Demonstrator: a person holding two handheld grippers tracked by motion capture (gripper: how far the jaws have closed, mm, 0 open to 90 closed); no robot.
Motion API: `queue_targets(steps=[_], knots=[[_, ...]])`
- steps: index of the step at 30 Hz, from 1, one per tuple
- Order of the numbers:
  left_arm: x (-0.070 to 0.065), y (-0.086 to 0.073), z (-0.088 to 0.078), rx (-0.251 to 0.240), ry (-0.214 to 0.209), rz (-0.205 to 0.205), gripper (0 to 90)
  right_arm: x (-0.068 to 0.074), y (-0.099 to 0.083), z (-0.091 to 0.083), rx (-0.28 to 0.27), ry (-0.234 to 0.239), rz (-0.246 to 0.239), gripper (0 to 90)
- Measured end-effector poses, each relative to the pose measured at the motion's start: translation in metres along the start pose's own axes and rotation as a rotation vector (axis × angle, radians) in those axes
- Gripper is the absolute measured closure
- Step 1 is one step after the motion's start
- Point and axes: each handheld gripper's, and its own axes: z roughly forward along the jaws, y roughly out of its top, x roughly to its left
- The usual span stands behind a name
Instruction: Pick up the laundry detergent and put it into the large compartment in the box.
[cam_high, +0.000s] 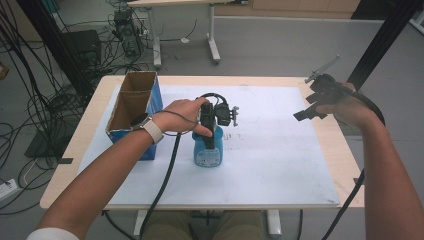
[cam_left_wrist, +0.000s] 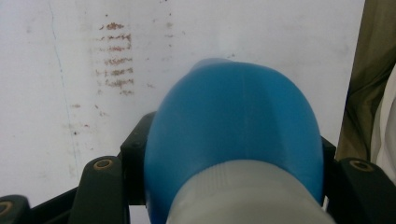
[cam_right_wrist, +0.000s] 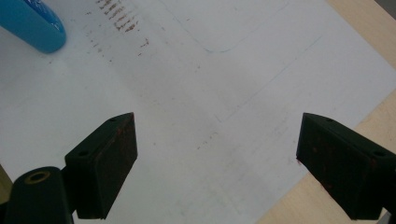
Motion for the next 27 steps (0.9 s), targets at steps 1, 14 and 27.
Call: queue_targets(steps=[1, 14, 27], knots=[[-0.0001, 0.0001, 0.0000, 0.000, 0.000, -0.001, 38.6, 0.0000, 0.0000, 0.0000, 0.000, 0.000, 0.000, 12.4], [-0.0007, -0.0015, 0.0001, -0.005, 0.002, -0.001, 38.5, 0.0005, 0.0013, 0.0001, 0.000, 0.001, -0.004, 12.4], [-0.0011, -0.0017, 0.0001, -0.006, 0.004, 0.005, 38.6, 0.0000, 0.0011, -0.0001, 0.002, -0.001, -0.001, 12.4]])
